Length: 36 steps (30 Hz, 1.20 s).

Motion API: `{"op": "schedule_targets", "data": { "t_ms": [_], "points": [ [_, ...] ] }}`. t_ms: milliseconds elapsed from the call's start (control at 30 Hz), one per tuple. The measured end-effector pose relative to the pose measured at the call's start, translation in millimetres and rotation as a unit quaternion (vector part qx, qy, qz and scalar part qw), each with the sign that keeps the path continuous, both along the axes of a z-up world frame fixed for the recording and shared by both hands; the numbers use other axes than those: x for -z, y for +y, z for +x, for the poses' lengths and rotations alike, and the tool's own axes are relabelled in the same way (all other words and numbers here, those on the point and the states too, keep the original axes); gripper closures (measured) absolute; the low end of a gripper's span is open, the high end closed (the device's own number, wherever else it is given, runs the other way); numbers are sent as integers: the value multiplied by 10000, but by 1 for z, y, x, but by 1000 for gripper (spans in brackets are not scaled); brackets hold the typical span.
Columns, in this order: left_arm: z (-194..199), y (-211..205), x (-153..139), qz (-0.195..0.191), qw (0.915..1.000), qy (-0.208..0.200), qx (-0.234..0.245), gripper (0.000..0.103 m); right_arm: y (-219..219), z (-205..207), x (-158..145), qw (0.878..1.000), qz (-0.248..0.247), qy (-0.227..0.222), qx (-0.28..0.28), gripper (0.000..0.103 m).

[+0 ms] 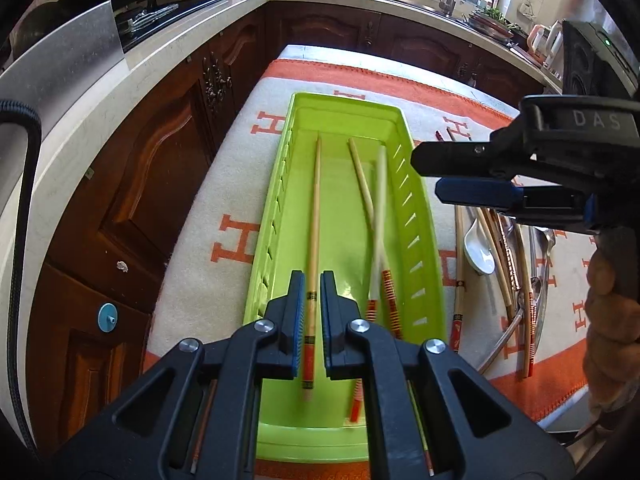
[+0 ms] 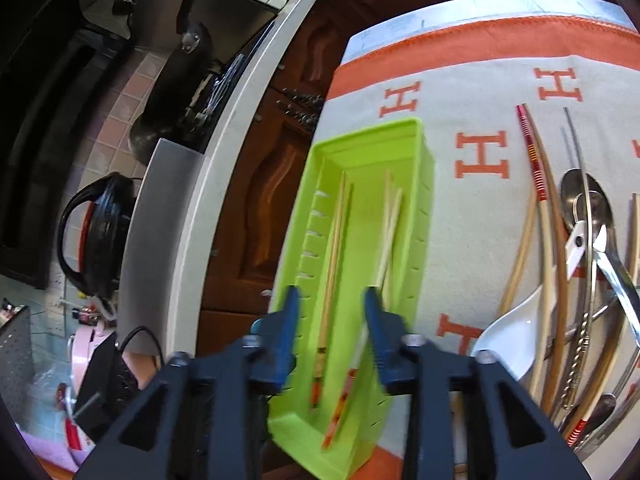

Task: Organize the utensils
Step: 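Carry both chopsticks over the green tray and open both tools to drop them, then grasp a red-striped chopstick with the left tool while the right tool grasps two chopsticks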

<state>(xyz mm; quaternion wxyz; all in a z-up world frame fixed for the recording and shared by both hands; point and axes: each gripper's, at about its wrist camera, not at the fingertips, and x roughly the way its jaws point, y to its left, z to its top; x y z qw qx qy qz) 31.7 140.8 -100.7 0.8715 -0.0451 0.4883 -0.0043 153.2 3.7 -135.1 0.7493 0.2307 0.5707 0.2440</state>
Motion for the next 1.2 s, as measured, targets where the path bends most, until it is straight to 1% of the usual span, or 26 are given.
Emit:
{"op": "schedule_targets", "data": {
  "t_ms": [67,200,433,533,600,633,667,700,733,767,867,967,1133,1200],
  "points": [
    [1,-2,-1,-43,10000,0,30,98,-4,-1,-2,9999,-109,-118,-31,65],
    [3,-10,-8,-136,9998,-31,160,98,-21,-9,-16,9989,-284,-382,-45,65],
    [6,-33,-24,-407,9981,-95,462,98,-67,-33,-41,9955,-555,-756,144,65],
    [8,-45,-31,-506,9968,-106,612,98,-89,-42,-49,9942,-609,-840,298,65],
    [11,-55,-34,-551,9957,-98,740,96,-108,-47,-52,9933,-615,-873,436,65],
    [12,-60,-36,-577,9951,-94,794,91,-114,-50,-53,9928,-634,-893,490,65],
    [12,-64,-36,-605,9946,-90,836,83,-124,-53,-54,9919,-660,-904,592,65],
    [14,-70,-38,-664,9937,-89,899,79,-133,-56,-54,9914,-660,-909,664,65],
    [14,-73,-38,-705,9930,-95,938,71,-141,-59,-55,9910,-659,-911,728,65],
    [15,-79,-40,-751,9922,-111,985,67,-150,-61,-54,9904,-660,-905,812,65],
    [19,-92,-40,-793,9908,-120,1093,66,-169,-68,-50,9894,-659,-868,960,65],
    [27,-104,-36,-909,9891,-28,1157,66,-185,-73,-43,9891,-665,-819,1032,65],
    [51,-118,-20,-1036,9879,174,1142,66,-203,-75,-31,9892,-621,-746,1100,65],
    [62,-121,-12,-1048,9881,216,1105,69,-211,-75,-24,9897,-569,-696,1114,65]
  ]
}}
